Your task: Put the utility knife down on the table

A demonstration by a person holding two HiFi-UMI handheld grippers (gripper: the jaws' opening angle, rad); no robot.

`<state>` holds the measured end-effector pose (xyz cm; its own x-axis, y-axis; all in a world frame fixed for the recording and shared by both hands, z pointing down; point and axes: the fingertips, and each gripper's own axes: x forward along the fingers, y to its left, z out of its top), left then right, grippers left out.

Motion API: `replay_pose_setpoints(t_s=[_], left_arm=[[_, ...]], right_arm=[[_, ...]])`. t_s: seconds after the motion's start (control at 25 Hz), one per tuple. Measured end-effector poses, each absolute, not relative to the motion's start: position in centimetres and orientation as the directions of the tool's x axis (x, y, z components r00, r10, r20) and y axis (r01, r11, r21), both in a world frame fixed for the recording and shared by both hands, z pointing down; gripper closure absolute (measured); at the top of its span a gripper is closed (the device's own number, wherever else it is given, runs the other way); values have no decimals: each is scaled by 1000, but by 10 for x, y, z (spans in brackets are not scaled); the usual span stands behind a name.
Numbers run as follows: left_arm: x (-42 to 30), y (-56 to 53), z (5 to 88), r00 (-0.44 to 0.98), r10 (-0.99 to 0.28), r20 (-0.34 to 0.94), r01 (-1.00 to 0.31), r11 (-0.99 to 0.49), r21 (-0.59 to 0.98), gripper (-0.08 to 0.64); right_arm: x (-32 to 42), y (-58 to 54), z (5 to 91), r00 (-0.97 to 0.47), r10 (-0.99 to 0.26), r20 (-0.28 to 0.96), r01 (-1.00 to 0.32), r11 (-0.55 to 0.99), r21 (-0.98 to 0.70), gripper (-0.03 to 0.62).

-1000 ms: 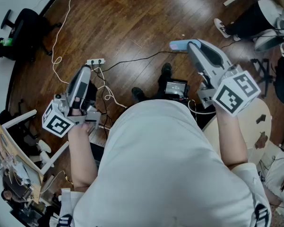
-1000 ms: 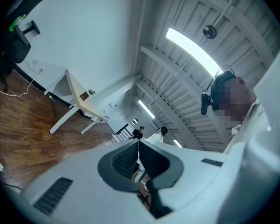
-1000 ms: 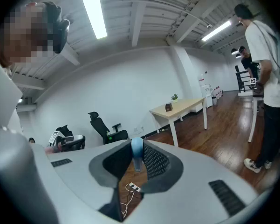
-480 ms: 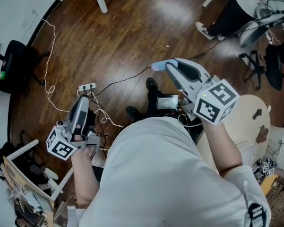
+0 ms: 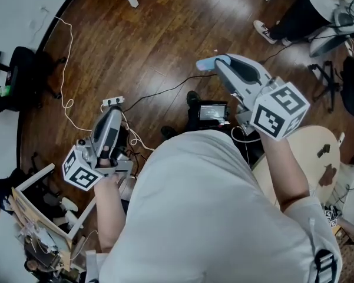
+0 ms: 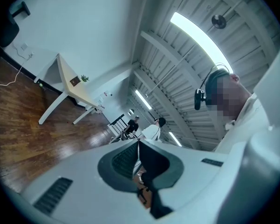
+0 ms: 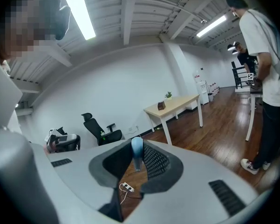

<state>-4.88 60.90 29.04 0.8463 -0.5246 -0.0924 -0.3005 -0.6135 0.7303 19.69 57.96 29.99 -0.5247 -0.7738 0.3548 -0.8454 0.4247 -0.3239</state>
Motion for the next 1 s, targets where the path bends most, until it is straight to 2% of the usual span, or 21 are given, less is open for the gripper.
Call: replay_pose_setpoints(t_s=[0.16,0.6,1.0], left_arm=[[-48,585,297,841,-533,-92,-293,-592,751,557],[69,530,264,843,-529,-97,-284,-591,755,557],[61,522,273,821,-569,-50,-363,-586,724,557]], right_arm=[[192,544,319,-547,-750,371,-831,436,-345,523],[279,481,302,-622,-688,374,-779,499,-379,523],[279,477,304,-620,-683,387,-785,524,-332,523]])
